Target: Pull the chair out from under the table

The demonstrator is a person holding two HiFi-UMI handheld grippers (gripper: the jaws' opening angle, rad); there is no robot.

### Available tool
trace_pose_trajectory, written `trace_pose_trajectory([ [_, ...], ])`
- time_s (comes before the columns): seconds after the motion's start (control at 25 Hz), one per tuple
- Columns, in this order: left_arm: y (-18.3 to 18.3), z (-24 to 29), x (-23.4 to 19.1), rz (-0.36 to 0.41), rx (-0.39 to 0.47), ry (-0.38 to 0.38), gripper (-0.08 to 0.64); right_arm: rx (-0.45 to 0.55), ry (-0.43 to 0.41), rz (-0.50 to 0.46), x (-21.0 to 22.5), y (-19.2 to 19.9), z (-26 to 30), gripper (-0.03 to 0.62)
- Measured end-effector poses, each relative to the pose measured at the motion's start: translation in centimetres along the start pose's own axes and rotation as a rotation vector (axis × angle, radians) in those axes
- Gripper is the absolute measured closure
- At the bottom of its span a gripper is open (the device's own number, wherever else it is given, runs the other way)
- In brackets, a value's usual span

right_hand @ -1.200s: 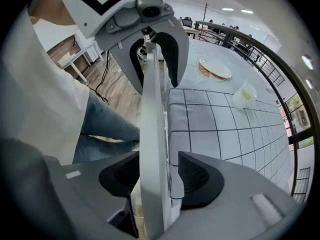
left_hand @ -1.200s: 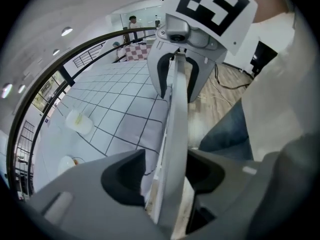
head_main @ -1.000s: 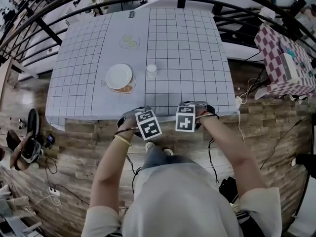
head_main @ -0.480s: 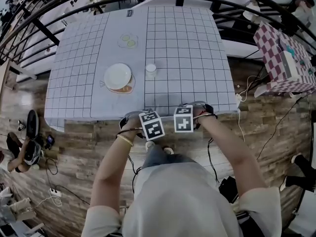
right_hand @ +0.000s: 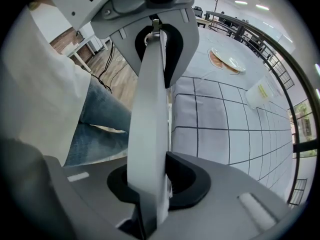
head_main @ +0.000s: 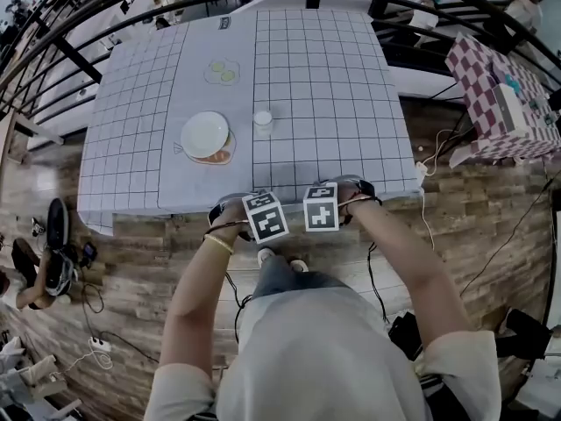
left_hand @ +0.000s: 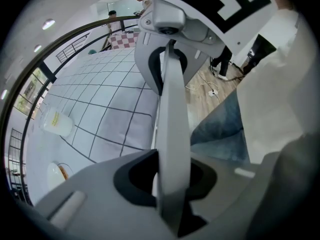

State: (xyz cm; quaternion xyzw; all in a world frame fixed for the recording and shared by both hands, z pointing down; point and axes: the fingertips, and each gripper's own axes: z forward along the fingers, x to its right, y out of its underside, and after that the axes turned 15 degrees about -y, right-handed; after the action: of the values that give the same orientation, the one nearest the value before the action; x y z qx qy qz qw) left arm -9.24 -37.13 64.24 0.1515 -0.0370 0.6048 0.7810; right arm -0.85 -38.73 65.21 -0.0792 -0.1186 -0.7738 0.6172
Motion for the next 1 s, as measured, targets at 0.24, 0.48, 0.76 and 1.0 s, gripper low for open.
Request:
trace_pose_trajectory([
  [0.24,0.1,-0.1,0.1,-0.003,-0.003,0.005,0.476,-0.001,-0.011,0.013,-0.2,-0.1,0.0,0.514],
  [0.48,0.1,-0.2,0.5,0.0,-0.003,0.005,0.476,0.003,-0.022,0.026,-0.5,-0.1,0.2,0.514],
  [0.76,0.1,-0.3,0.7,0.014,-0.011,0.003,0.476,0.012,-0.049,0.063,-1.1,-0.1,0.2,0.511],
  [1.0,0.3,-0.5,1.1,0.04,-0.03,0.019,0.474,0.026,-0.062,0.083,-1.8,-0.4,0.3,0.509],
])
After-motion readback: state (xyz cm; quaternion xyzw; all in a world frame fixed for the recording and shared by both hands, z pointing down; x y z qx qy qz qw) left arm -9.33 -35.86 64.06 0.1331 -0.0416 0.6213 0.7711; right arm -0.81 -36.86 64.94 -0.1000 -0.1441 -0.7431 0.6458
